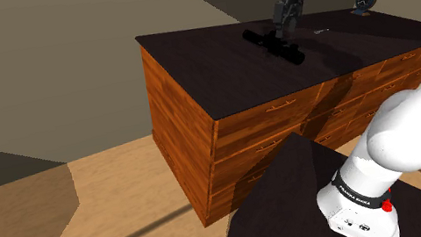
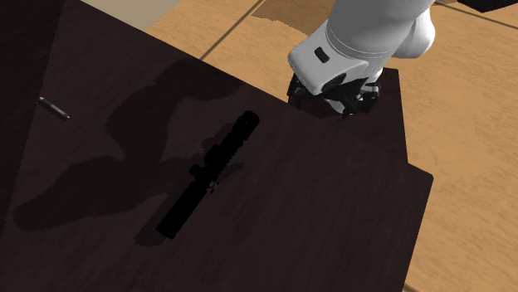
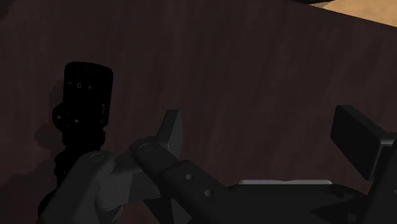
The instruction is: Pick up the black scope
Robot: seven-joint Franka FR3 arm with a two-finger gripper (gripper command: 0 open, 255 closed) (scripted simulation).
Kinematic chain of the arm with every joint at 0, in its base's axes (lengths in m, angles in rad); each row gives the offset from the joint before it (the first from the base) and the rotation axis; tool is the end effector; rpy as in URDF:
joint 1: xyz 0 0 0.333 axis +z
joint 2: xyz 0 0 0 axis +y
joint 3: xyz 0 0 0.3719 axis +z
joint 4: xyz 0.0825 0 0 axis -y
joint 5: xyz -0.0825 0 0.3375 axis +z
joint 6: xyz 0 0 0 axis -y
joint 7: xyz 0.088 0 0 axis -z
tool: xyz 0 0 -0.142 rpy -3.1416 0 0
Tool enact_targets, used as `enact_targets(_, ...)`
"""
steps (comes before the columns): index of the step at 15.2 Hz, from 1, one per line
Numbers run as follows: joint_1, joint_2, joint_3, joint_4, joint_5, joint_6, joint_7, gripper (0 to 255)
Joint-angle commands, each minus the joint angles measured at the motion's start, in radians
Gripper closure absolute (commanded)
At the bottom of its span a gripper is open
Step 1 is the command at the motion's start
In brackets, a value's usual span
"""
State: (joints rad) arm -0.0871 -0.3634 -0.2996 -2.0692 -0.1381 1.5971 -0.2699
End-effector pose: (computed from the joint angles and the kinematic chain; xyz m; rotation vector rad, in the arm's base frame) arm 0.3254 -0.1751 0.5880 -3.1255 0.1245 0.1982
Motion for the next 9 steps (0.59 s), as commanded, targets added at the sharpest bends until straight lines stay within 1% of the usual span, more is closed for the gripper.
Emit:
enact_targets(1,-0.008,0.064,-0.032,0.046,-0.001,0.018,-0.040,0)
enact_targets(5,-0.028,0.201,-0.090,0.154,0.016,0.045,-0.121,0)
enact_targets(9,-0.057,0.350,-0.140,0.283,0.055,0.057,-0.206,0)
